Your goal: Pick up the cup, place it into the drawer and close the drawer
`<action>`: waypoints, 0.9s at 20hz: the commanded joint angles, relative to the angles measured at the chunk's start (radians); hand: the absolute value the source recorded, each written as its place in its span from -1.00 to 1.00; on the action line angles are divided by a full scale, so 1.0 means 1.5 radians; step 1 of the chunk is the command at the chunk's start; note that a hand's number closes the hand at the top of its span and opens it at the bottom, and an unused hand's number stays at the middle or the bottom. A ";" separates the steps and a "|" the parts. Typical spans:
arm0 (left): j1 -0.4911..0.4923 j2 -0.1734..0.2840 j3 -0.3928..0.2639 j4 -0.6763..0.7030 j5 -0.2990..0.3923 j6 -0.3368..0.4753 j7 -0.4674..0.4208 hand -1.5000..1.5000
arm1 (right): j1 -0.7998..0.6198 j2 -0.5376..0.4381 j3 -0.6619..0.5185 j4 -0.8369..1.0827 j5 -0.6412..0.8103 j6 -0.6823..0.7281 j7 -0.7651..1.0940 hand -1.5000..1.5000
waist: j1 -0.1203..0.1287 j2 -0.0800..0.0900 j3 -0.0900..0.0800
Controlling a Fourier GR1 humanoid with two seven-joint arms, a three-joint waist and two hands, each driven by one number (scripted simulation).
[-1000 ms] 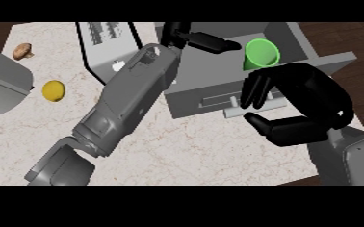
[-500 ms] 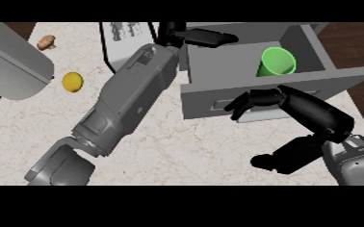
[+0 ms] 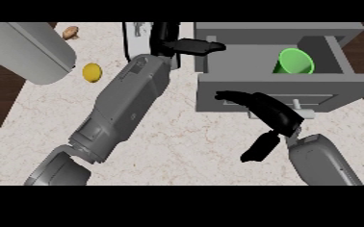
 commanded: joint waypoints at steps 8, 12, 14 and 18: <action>0.089 0.063 0.015 -0.091 0.013 -0.054 0.023 -1.00 | -0.174 0.042 -0.017 0.464 0.128 -0.127 -0.202 1.00 | 0.055 0.003 0.002; 0.125 0.076 0.007 -0.123 0.011 -0.077 0.023 -1.00 | -0.249 0.024 -0.093 0.549 0.094 -0.153 -0.260 1.00 | 0.077 0.008 0.003; 0.143 0.069 -0.003 -0.131 0.006 -0.085 0.020 -1.00 | -0.288 0.033 -0.107 0.591 0.102 -0.188 -0.270 1.00 | 0.080 0.011 0.003; 0.157 0.087 0.000 -0.166 0.015 -0.102 0.036 -1.00 | -0.339 0.002 -0.165 0.648 0.072 -0.207 -0.299 1.00 | 0.105 0.016 0.004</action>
